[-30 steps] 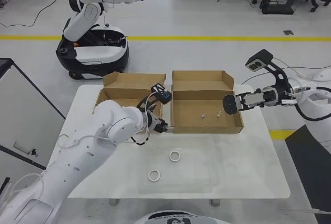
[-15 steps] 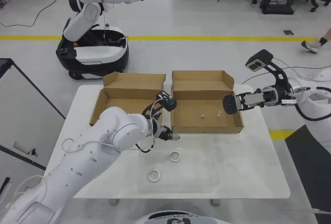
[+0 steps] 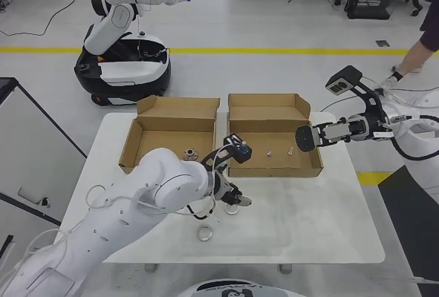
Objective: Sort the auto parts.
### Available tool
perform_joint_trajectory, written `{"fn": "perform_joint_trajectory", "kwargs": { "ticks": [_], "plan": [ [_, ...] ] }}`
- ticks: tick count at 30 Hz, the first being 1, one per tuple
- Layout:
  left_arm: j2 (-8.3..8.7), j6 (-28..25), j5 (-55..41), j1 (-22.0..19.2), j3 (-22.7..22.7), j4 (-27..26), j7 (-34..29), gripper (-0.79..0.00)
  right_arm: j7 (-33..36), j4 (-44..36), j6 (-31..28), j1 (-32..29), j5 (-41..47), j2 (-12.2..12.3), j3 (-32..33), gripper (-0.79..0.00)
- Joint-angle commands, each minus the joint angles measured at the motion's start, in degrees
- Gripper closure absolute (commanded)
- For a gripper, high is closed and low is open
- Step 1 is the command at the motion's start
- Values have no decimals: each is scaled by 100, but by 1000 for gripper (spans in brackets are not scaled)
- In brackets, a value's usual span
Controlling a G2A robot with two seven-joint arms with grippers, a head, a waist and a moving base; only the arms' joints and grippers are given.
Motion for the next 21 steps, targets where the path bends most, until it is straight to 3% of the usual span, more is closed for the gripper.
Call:
{"fn": "perform_joint_trajectory", "kwargs": {
  "ticks": [1, 11, 21],
  "plan": [
    [-42, 200, -17, -114, 106, 69, -118, -785, 0, 0, 0, 0, 2, 0, 0, -785],
    [-36, 125, -51, -18, 117, 114, -26, -785, 0, 0, 0, 0, 2, 0, 0, -785],
    [-147, 229, -161, -117, 624, 124, -410, -785, 0, 0, 0, 0, 2, 0, 0, -785]
  ]
}}
